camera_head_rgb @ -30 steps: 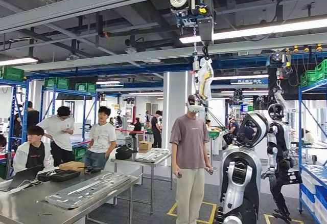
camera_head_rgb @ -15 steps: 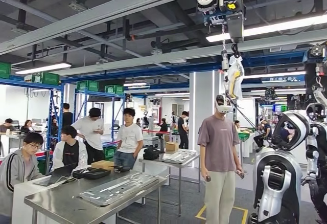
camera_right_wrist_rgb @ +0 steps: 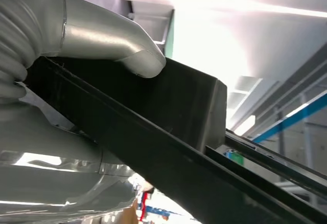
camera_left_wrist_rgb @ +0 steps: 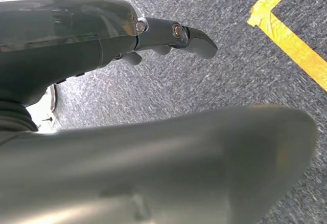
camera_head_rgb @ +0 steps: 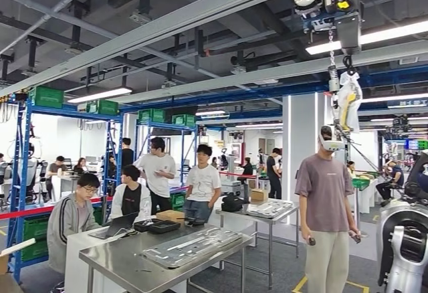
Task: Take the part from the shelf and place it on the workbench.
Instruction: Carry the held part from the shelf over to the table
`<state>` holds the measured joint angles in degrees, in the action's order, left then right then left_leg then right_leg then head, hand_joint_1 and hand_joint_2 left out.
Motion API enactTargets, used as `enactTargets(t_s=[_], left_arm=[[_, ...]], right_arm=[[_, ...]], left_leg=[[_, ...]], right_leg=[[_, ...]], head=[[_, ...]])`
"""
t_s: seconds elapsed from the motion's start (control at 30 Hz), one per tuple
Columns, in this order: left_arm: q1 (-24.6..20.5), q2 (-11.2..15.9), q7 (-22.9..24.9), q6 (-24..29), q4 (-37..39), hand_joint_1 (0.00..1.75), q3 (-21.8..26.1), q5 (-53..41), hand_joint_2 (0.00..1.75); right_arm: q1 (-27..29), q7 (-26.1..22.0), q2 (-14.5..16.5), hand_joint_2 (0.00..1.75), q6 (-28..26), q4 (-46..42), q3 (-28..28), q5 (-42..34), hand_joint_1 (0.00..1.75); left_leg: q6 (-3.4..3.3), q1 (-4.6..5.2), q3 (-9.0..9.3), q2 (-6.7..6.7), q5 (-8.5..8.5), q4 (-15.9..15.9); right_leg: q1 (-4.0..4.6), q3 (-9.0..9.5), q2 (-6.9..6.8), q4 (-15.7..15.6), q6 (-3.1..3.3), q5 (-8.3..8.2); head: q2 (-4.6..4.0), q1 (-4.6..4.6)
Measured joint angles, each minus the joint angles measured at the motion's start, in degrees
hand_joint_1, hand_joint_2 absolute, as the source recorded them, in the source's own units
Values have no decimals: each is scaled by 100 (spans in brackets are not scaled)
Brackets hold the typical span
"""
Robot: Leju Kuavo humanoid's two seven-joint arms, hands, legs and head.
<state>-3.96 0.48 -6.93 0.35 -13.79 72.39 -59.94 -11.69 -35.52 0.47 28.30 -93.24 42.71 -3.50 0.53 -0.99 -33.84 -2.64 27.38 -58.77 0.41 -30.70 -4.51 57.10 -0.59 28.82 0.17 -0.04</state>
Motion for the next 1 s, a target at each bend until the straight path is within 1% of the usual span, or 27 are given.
enactTargets(t_s=[0.03,0.07,0.1,0.13,0.2,0.23,0.27,0.3,0.33,0.37,0.43,0.47,0.5,0.57,0.6,0.63,0.67,0.7,0.73,0.77,0.8,0.83,0.87,0.9,0.93,0.97,1.0], left_arm=[[7,0,-4,-3,0,0,0,-7,175],[16,0,-4,-5,0,0,0,-8,175],[22,0,-5,-7,0,0,0,-8,175],[21,0,-5,-9,0,0,0,-8,175],[10,0,-8,-17,0,0,0,-11,175],[6,0,-10,-25,0,0,0,-14,175],[7,0,-13,-34,0,0,0,-18,175],[11,0,-15,-41,0,0,0,-22,175],[15,0,-16,-45,0,0,0,-25,175],[17,-1,-17,-49,0,0,0,-32,175],[13,-23,-29,-59,0,0,0,-52,175],[11,-35,-39,-67,0,0,0,-62,175],[13,-45,-50,-73,0,0,0,-69,175],[32,-46,-64,-81,0,0,0,-75,175],[43,-47,-67,-85,0,0,0,-77,175],[47,-48,-69,-87,0,0,0,-78,175],[41,-48,-70,-89,0,0,0,-78,175],[33,-46,-71,-89,0,0,-1,-78,175],[24,-45,-72,-88,0,0,-1,-78,175],[22,-44,-70,-89,0,0,-1,-81,175],[29,-44,-67,-91,0,0,-1,-92,175],[39,-44,-61,-92,0,0,-1,-105,175],[48,-44,-55,-94,0,0,-1,-117,175],[50,-46,-50,-94,0,0,-2,-127,175],[41,-57,-43,-96,0,0,-2,-128,175],[31,-68,-34,-96,0,0,-2,-128,175],[26,-79,-26,-98,0,0,-2,-128,175]], right_arm=[[-1,2,3,175,0,-1,0,3,175],[-2,2,7,175,0,-1,0,5,175],[-3,2,9,175,0,-2,-1,7,175],[-2,2,10,175,0,-3,-1,9,175],[4,7,3,175,0,-1,-1,10,175],[9,13,-3,175,0,1,-1,10,175],[13,20,-8,175,0,2,-1,8,175],[17,28,-12,175,0,2,-1,6,175],[18,36,-14,175,0,2,-1,3,175],[17,41,-14,175,0,2,-1,-2,175],[9,49,-15,175,0,1,-1,-14,175],[6,51,-16,175,0,0,-2,-21,175],[5,55,-17,175,0,0,-3,-28,175],[0,59,-19,175,-1,-1,-4,-39,175],[-3,60,-19,175,-1,-2,-4,-42,175],[-7,60,-17,175,-1,-4,-4,-45,175],[-6,60,-17,175,-2,-5,-4,-46,175],[-1,60,-17,175,-2,-4,-4,-47,175],[4,60,-19,175,-3,-2,-4,-48,175],[10,60,-19,175,-4,0,-4,-48,175],[13,61,-20,175,-3,2,-4,-48,175],[12,62,-22,175,-2,3,-3,-48,175],[8,62,-23,175,-1,4,-3,-49,175],[2,63,-25,175,0,4,-3,-50,175],[-5,64,-27,175,-1,4,-7,-52,175],[-10,68,-30,175,-2,4,-12,-53,175],[-14,74,-36,175,-5,3,-17,-54,175]], left_leg=[[-54,8,-12,54,-9,0],[-92,13,-17,92,-16,2],[-130,13,-20,133,-25,6],[-163,8,-21,172,-35,12],[-214,18,-30,262,-45,13],[-228,33,-33,311,-48,13],[-238,51,-34,366,-50,12],[-243,68,-33,422,-51,11],[-245,81,-28,481,-53,10],[-246,89,-21,546,-53,10],[-239,85,-20,665,-59,9],[-227,75,-32,718,-65,7],[-209,60,-51,764,-77,7],[-160,42,-83,836,-97,16],[-139,45,-101,794,-76,-5],[-117,51,-152,706,4,-104],[-96,52,-249,592,140,-309],[-68,46,-398,476,315,-623],[-33,27,-572,414,486,-990],[3,-1,-709,382,590,-1288],[40,-33,-766,357,597,-1423],[77,-67,-716,328,503,-1346],[113,-99,-564,281,333,-1069],[152,-124,-369,186,167,-698],[162,-126,-206,87,55,-380],[137,-119,-103,18,1,-171],[94,-100,-67,-19,4,-84]], right_leg=[[-12,8,-36,0,-28,5],[-30,14,-27,14,-62,32],[-48,-9,39,89,-91,106],[-60,-79,138,271,-111,240],[-68,-396,345,983,-118,626],[-67,-582,386,1380,-112,786],[-62,-724,407,1660,-97,857],[-53,-780,419,1749,-75,825],[-37,-729,440,1606,-43,684],[-14,-581,493,1260,1,458],[29,-234,716,455,98,69],[48,-121,805,190,131,-28],[58,-77,849,72,148,-47],[57,-53,766,-4,160,-59],[44,-32,710,-53,168,-81],[30,-10,648,-105,178,-105],[15,10,579,-151,187,-126],[17,18,510,-169,190,-131],[16,17,438,-171,192,-129],[12,15,368,-169,188,-124],[5,14,303,-165,179,-117],[-5,14,245,-156,163,-105],[-19,16,193,-137,136,-88],[-28,15,146,-104,96,-61],[-24,7,105,-56,48,-25],[-16,0,69,-14,4,7],[-4,-3,32,14,-32,30]], head=[[0,-1],[0,0],[0,0],[0,0],[0,0],[0,0],[0,0],[0,0],[0,0],[0,0],[0,0],[0,1],[0,1],[0,1],[0,0],[0,0],[0,1],[0,1],[0,1],[0,1],[0,0],[0,0],[0,0],[0,0],[0,1],[0,1],[0,-1]])
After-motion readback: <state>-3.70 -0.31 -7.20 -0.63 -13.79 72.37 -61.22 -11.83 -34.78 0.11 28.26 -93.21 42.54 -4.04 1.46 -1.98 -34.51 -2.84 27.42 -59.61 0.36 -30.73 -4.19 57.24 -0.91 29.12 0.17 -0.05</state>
